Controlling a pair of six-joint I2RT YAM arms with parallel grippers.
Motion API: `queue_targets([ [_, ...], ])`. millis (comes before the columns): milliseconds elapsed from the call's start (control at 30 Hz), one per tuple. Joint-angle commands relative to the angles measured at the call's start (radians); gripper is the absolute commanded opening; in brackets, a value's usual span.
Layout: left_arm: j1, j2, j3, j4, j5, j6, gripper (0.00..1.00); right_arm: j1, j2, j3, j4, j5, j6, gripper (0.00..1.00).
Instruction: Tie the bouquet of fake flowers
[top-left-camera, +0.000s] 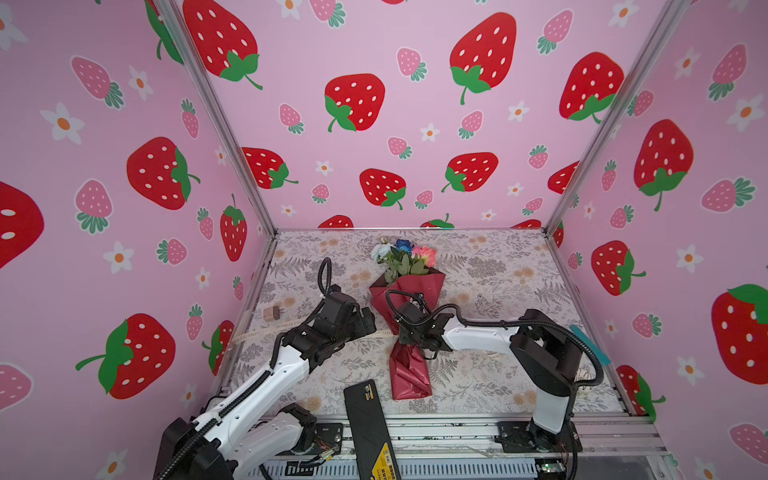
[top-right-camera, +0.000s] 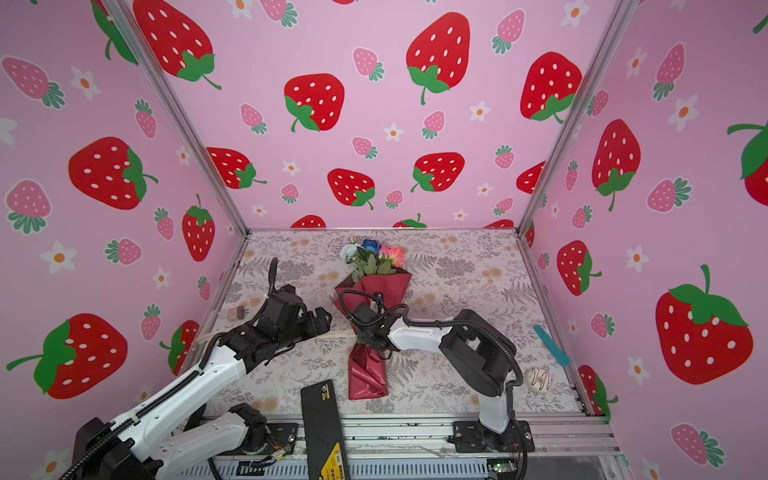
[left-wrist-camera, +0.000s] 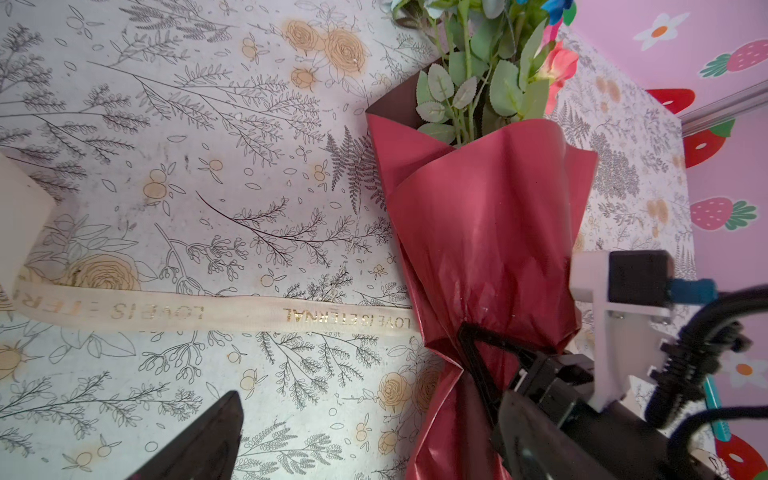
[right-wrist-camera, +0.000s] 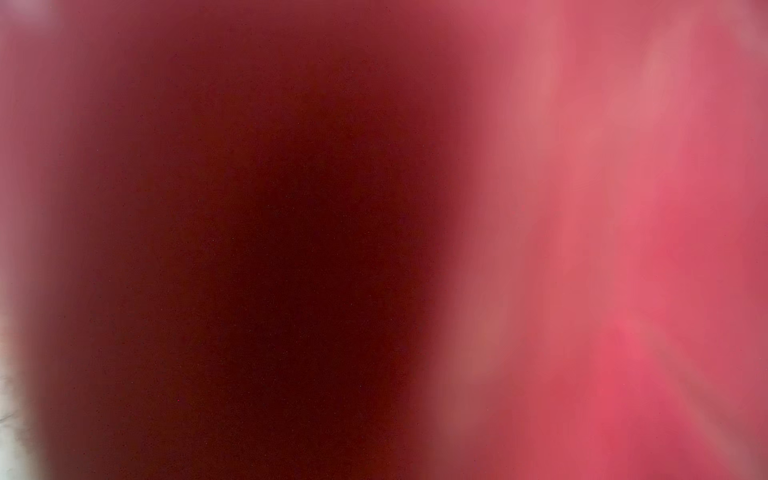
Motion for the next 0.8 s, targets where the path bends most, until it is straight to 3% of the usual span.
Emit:
queue_targets([
  [0, 0.006, 0.018, -0.008, 0.044, 0.01, 0.001, 0.97, 0.006, 0.003, 0.022, -0.003, 0.004, 0.015, 0.37],
  [467, 0.005, 0.098, 0.022, 0.059, 0.03, 0.011, 0.96, 0.006, -0.113, -0.01, -0.025, 0.064, -0.026, 1.0],
  [767, 0.005, 0.138, 0.017, 0.076, 0.033, 0.001, 0.91, -0.003, -0.225, -0.019, -0.066, 0.105, -0.073, 1.0],
])
